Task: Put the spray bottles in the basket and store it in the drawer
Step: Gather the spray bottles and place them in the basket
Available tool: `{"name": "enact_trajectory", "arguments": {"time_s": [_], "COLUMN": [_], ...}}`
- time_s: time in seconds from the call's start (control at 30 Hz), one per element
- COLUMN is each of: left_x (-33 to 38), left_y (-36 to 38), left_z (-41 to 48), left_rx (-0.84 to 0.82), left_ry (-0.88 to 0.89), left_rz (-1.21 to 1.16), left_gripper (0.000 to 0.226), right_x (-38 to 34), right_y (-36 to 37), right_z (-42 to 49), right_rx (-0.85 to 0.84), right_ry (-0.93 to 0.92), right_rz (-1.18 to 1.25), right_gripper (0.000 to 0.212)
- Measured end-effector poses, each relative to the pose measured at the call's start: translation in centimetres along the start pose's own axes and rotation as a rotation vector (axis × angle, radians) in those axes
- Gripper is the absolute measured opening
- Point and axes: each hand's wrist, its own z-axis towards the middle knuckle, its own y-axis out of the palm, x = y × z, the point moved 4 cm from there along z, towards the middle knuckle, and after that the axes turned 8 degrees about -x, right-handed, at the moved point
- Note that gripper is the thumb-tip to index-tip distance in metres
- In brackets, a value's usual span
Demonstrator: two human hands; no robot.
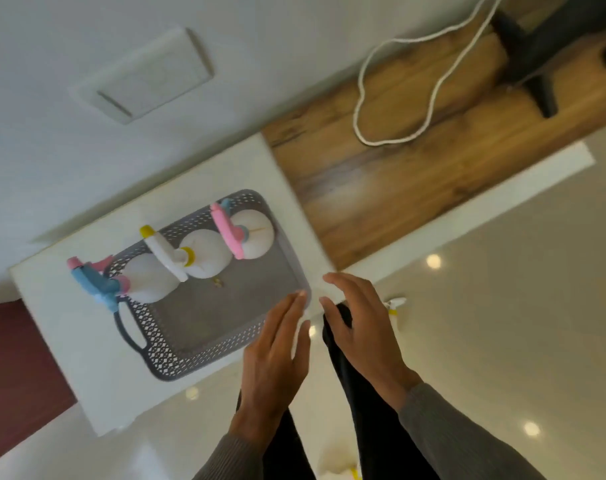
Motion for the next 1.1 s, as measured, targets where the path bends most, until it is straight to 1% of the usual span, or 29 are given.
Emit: {"name": "enact_trajectory", "arguments": {"time_s": [0.1, 0.17, 0.23, 0.27, 0.33, 0.4, 0.5, 0.6, 0.7, 0.83, 0.9, 1.0, 1.1], "left_x": [2.8, 4.4, 5.6, 6.1, 6.4, 5.9, 4.0, 1.2, -2.6, -7.3, -9.4, -12.7, -14.9], "left_y": [3.1, 5.6, 8.2, 9.5, 12.2, 15.7, 21.2, 28.3, 36.6, 45.5, 48.1, 51.5, 52.7], "left_z": [0.5, 0.6, 0.2, 0.0, -0.2, -0.4, -0.7, -0.9, -0.6, -0.7, -0.9, -1.4, -2.1], "left_rx": [-0.159, -0.272, -0.392, -0.444, -0.544, -0.626, -0.759, -0.875, -0.995, -1.049, -1.054, -1.055, -1.058], "left_ry": [0.084, 0.208, 0.361, 0.424, 0.480, 0.492, 0.463, 0.425, 0.377, 0.326, 0.275, 0.184, 0.131], "left_rz": [-0.007, 0.046, 0.114, 0.142, 0.194, 0.285, 0.411, 0.543, 0.594, 0.652, 0.671, 0.657, 0.621], "left_gripper": [0.037, 0.039, 0.045, 0.050, 0.056, 0.060, 0.068, 0.070, 0.066, 0.069, 0.069, 0.069, 0.068], "right_x": [2.7, 4.9, 7.9, 9.4, 12.8, 16.8, 22.3, 29.0, 36.8, 45.7, 48.8, 53.1, 55.0], "right_y": [-1.3, -1.7, -1.5, -1.2, -0.3, 1.0, 3.7, 7.1, 10.8, 15.0, 16.3, 18.5, 20.1], "right_z": [-4.3, -7.1, -9.5, -10.4, -12.0, -13.1, -13.6, -13.3, -11.8, -9.8, -9.0, -8.0, -6.9], "right_rx": [0.014, 0.060, 0.062, 0.032, -0.057, -0.127, -0.234, -0.329, -0.426, -0.530, -0.544, -0.518, -0.413], "right_ry": [0.084, 0.157, 0.284, 0.368, 0.526, 0.651, 0.813, 0.919, 0.946, 0.909, 0.879, 0.873, 0.844], "right_rz": [-0.026, -0.093, -0.239, -0.302, -0.383, -0.415, -0.443, -0.376, -0.295, -0.311, -0.379, -0.427, -0.532], "right_gripper": [0.027, 0.030, 0.040, 0.048, 0.063, 0.070, 0.072, 0.070, 0.066, 0.065, 0.068, 0.072, 0.069]}}
